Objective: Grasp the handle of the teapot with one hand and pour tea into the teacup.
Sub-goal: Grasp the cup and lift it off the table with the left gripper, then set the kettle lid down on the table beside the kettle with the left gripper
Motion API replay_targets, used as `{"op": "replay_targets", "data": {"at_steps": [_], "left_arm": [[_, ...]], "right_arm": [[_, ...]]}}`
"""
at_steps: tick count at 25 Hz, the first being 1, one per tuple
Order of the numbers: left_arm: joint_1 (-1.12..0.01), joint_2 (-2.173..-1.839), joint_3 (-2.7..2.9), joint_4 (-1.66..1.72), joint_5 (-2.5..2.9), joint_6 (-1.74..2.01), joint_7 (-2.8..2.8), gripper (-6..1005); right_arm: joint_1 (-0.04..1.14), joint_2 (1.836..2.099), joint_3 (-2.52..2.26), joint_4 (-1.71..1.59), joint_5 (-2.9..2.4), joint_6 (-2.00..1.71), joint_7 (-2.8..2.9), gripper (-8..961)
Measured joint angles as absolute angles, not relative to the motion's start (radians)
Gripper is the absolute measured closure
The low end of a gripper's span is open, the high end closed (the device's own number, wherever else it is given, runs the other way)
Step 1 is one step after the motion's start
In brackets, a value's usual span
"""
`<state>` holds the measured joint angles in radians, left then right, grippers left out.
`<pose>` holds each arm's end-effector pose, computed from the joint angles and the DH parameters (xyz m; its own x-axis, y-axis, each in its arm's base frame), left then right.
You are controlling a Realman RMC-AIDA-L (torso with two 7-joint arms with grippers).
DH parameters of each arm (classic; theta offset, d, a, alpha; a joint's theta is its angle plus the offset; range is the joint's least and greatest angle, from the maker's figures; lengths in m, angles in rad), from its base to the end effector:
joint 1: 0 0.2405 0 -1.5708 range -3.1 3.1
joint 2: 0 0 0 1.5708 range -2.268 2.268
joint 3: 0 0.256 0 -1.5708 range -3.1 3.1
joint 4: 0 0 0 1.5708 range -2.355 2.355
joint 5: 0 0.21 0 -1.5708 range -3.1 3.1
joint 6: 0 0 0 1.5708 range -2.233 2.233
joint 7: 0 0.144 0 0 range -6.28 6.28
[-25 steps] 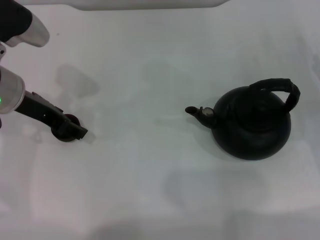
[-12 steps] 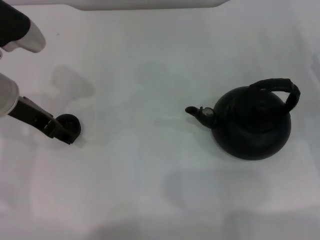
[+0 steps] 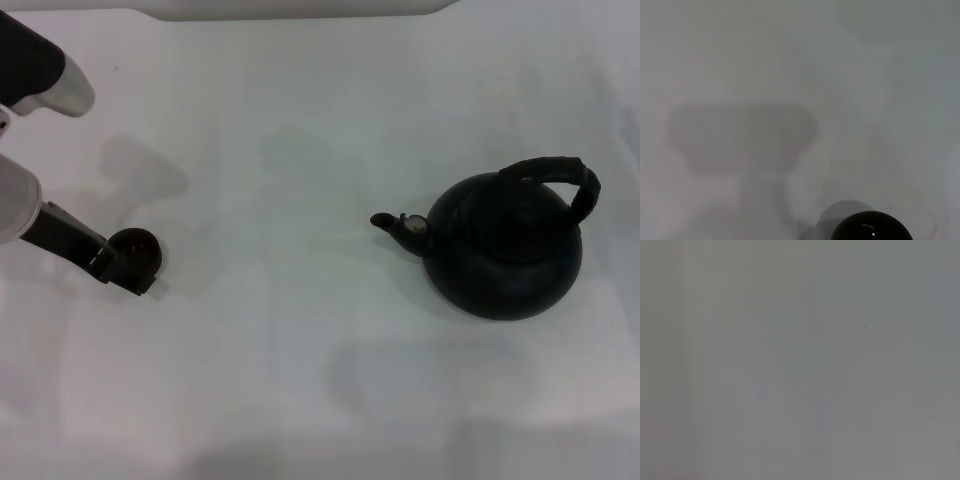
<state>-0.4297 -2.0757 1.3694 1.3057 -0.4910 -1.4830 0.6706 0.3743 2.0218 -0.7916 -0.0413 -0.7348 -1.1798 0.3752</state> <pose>-0.2543 0.3272 0.0032 0.6448 0.7296 -0.2279 0.5799 -0.6612 -0.4759 0.3868 0.3031 0.0275 0.7071 -0.0579 -0.7047 -0.7066 -0.0937 -0.7014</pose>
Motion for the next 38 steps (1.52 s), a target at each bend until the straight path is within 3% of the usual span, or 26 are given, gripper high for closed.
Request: {"op": "replay_targets", "data": {"at_steps": [38], "left_arm": [[-0.446, -2.075, 1.399, 1.285, -0.502, -1.383, 0.687, 303]], "right_arm": [[0.371, 2.019, -0.801, -0.043, -0.736, -1.180, 0.373, 108]]}}
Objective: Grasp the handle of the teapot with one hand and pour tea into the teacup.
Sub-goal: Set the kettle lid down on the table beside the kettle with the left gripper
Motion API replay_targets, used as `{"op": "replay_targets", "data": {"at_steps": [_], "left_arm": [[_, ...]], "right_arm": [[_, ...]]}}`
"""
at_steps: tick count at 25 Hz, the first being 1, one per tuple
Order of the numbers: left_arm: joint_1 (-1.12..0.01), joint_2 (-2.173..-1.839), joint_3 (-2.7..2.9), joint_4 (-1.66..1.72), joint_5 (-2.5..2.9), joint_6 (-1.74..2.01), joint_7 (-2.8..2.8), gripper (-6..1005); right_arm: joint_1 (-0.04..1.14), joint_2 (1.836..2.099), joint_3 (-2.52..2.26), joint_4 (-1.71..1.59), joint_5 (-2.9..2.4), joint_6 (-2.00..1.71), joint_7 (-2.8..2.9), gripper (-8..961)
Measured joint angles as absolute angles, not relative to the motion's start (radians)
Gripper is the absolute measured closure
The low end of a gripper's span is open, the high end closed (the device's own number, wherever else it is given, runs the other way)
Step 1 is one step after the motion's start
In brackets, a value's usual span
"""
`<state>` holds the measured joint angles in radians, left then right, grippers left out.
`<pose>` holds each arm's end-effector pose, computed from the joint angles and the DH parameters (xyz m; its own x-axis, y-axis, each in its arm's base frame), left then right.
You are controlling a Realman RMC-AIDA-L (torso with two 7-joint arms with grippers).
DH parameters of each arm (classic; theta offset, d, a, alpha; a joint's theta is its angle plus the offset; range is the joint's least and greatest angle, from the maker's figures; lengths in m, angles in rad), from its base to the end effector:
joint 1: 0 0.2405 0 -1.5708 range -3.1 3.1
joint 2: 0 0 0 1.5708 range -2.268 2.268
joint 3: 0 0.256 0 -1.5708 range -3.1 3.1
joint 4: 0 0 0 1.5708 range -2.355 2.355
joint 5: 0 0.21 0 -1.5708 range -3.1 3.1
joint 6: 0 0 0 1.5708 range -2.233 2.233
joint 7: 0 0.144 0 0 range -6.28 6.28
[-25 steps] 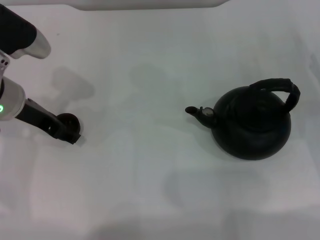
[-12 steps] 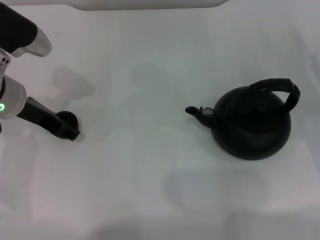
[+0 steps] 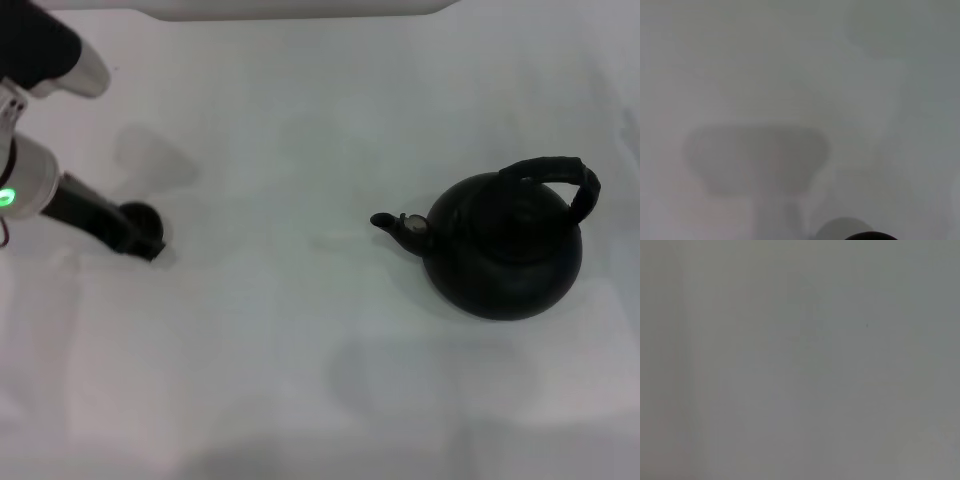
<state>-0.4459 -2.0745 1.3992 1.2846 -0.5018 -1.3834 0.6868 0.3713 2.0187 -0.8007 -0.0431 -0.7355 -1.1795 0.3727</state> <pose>-0.2476 0.3411 -0.0028 0.7003 0.6863 -0.1965 0.5288 -0.6836 -0.5029 0.3876 0.3024 0.0281 0.7140 -0.0605 -0.6975 -0.6996 -0.0997 -0.7075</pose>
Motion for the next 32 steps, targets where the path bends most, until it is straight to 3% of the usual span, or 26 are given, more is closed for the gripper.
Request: {"op": "replay_targets", "data": {"at_steps": [6, 18, 32], "left_arm": [[-0.536, -2.075, 1.397, 1.251, -0.519, -1.325, 0.720, 303], [-0.890, -2.080, 1.531, 0.924, -0.667, -1.300, 0.663, 303], [-0.948, -2.084, 1.697, 0.880, -0.788, -1.285, 0.583, 304]], "right_arm": [[0.372, 2.019, -0.801, -0.047, -0.740, -1.180, 0.373, 108], [0.372, 2.019, -0.802, -0.051, -0.743, -1.186, 0.373, 109], [0.372, 2.018, -0.804, -0.048, -0.744, -1.190, 0.373, 109]]}}
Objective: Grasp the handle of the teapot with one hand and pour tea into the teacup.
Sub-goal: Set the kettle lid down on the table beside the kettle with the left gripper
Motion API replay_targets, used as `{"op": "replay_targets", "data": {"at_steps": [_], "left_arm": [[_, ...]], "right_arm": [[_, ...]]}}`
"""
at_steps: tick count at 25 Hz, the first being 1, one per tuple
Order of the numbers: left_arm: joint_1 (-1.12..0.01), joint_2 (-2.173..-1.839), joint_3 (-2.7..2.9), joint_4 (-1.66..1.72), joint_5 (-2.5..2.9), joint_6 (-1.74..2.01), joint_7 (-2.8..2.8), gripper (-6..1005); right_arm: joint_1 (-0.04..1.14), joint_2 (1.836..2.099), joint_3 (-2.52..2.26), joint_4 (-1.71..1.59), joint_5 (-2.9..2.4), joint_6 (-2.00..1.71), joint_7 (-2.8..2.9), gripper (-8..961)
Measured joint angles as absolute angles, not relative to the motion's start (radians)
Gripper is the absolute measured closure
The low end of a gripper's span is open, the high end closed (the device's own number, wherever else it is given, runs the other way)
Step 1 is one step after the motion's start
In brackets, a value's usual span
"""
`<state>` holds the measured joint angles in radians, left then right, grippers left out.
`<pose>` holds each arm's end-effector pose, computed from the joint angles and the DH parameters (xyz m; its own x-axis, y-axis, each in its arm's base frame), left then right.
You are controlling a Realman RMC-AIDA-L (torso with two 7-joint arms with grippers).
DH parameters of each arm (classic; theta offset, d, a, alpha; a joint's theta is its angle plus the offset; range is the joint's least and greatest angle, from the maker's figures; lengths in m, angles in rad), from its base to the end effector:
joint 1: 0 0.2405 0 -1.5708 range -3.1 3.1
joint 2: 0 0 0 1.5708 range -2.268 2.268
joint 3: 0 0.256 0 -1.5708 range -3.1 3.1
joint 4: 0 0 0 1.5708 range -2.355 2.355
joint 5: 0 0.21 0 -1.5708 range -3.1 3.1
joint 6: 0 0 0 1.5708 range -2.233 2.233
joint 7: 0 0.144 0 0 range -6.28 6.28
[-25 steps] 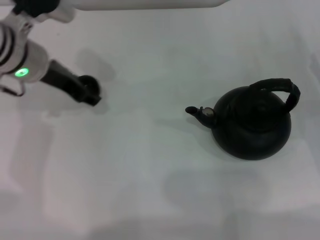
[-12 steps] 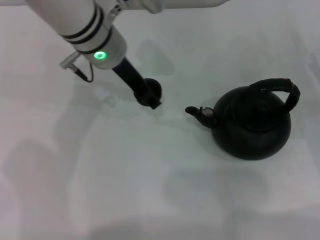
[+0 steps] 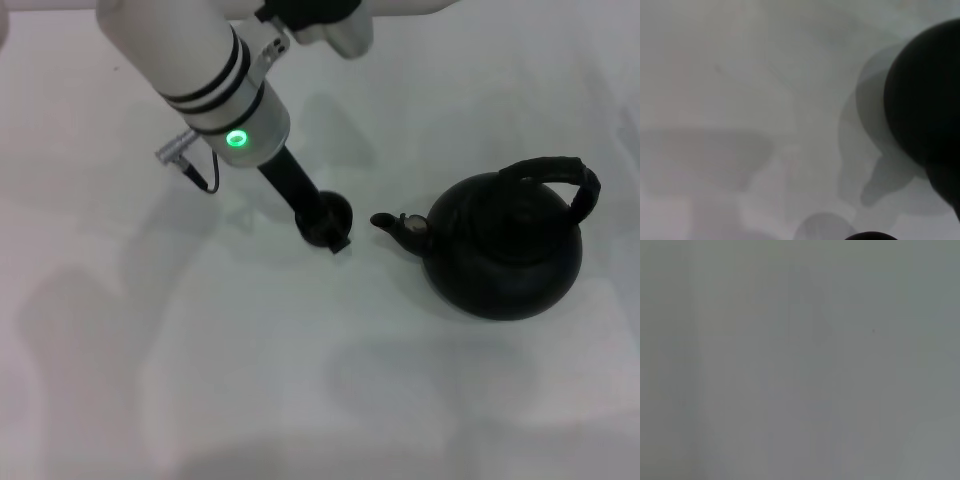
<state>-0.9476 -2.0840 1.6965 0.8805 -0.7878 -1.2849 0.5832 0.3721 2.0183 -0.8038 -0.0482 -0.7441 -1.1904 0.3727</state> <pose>-0.1212 0.3706 -0.0994 0.8171 0.4675 -0.3374 0.4031 -0.8816 -0.2454 0.3849 0.3034 0.0285 0.7192 -0.0488 -0.6931 -0.6934 -0.1147 -0.7114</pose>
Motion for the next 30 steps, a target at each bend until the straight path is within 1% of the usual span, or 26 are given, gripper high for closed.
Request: {"op": "replay_targets", "data": {"at_steps": [16, 30], "left_arm": [[-0.942, -2.086, 1.813, 0.827, -0.796, -1.192, 0.543, 304], [-0.949, -2.086, 1.851, 0.834, -0.798, -1.183, 0.517, 302]], "right_arm": [[0.370, 2.017, -0.804, -0.043, -0.745, -1.190, 0.373, 108], [0.372, 2.017, -0.805, -0.047, -0.746, -1.183, 0.368, 108]]}}
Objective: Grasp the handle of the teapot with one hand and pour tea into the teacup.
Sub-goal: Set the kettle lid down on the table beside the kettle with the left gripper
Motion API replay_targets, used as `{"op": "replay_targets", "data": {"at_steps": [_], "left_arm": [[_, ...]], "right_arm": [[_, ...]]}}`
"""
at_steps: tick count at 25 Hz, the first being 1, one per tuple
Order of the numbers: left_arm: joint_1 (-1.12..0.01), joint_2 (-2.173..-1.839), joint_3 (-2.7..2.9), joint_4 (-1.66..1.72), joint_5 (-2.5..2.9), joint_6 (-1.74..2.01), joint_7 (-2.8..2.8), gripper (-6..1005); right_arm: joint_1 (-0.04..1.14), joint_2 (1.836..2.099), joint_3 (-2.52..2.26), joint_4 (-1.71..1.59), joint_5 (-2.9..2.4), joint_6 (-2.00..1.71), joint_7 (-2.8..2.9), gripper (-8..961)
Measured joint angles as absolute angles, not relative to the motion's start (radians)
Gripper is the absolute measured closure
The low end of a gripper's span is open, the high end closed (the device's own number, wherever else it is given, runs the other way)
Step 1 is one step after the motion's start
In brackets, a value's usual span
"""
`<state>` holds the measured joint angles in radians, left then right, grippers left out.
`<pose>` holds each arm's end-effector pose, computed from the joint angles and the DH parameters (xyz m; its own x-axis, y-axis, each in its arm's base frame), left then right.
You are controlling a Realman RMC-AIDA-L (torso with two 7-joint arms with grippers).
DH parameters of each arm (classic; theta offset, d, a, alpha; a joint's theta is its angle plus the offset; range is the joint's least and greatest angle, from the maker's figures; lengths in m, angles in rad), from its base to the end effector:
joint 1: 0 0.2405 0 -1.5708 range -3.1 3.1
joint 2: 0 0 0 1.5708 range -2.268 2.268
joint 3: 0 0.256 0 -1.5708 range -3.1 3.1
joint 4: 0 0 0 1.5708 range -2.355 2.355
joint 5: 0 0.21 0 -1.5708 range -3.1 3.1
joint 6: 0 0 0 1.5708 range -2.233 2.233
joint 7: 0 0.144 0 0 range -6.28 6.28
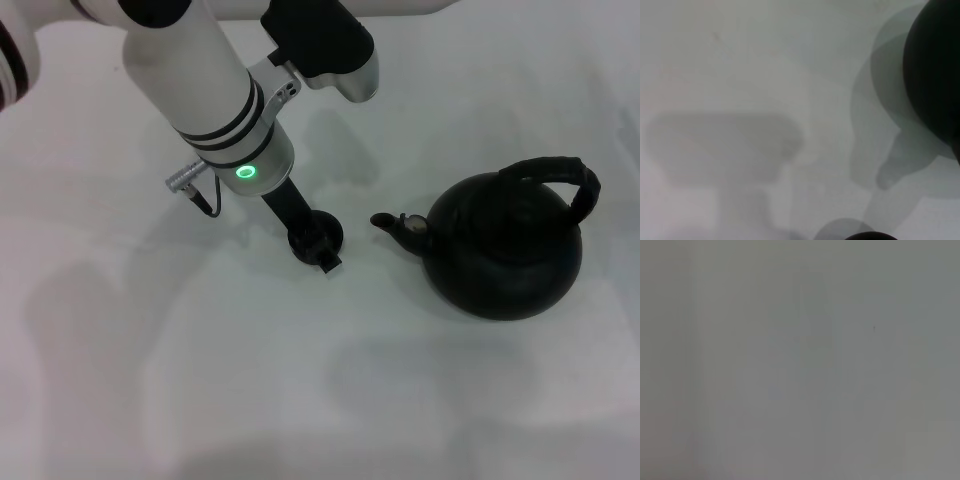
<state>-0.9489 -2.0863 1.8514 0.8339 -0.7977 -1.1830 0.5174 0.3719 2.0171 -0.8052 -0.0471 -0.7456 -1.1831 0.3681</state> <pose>-0.1352 0.3631 -0.1192 0.8008 0.4600 -0.3837 0.3705 -0.8837 -0.2861 0.3861 0.3032 0.0281 0.7237 -0.0566 -0.6878 -0.6890 -0.1144 -0.7156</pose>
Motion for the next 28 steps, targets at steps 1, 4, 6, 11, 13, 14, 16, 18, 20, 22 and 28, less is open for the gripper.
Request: {"op": "replay_targets", "data": {"at_steps": [1, 4, 6, 11, 13, 14, 16, 18, 20, 22, 28], "left_arm": [[-0.949, -2.086, 1.853, 0.834, -0.797, -1.183, 0.517, 302], [-0.950, -2.086, 1.855, 0.834, -0.797, -1.182, 0.517, 301], [-0.952, -2.086, 1.855, 0.834, -0.797, -1.182, 0.517, 301], [-0.954, -2.085, 1.855, 0.833, -0.798, -1.184, 0.517, 302], [-0.954, -2.085, 1.855, 0.832, -0.797, -1.185, 0.517, 302], [-0.954, -2.085, 1.855, 0.833, -0.797, -1.185, 0.517, 303], [-0.953, -2.085, 1.855, 0.834, -0.796, -1.184, 0.517, 246], [-0.951, -2.085, 1.855, 0.834, -0.795, -1.183, 0.517, 184], [-0.950, -2.085, 1.855, 0.834, -0.796, -1.183, 0.517, 175], [-0.950, -2.085, 1.855, 0.835, -0.797, -1.183, 0.517, 165], [-0.920, -2.083, 1.855, 0.905, -0.797, -1.188, 0.518, 136]], "right_arm": [[0.371, 2.017, -0.806, -0.048, -0.746, -1.184, 0.365, 108], [0.367, 2.017, -0.808, -0.049, -0.746, -1.187, 0.358, 109], [0.367, 2.017, -0.808, -0.049, -0.746, -1.185, 0.358, 109], [0.368, 2.017, -0.808, -0.049, -0.745, -1.183, 0.358, 109], [0.368, 2.017, -0.808, -0.049, -0.746, -1.182, 0.357, 109], [0.368, 2.017, -0.808, -0.049, -0.745, -1.182, 0.357, 109], [0.368, 2.017, -0.808, -0.049, -0.745, -1.181, 0.356, 109], [0.368, 2.017, -0.808, -0.049, -0.746, -1.181, 0.356, 109], [0.368, 2.017, -0.808, -0.049, -0.745, -1.181, 0.356, 109], [0.367, 2.017, -0.808, -0.049, -0.745, -1.181, 0.355, 109], [0.365, 2.017, -0.808, -0.047, -0.744, -1.180, 0.348, 109]]}}
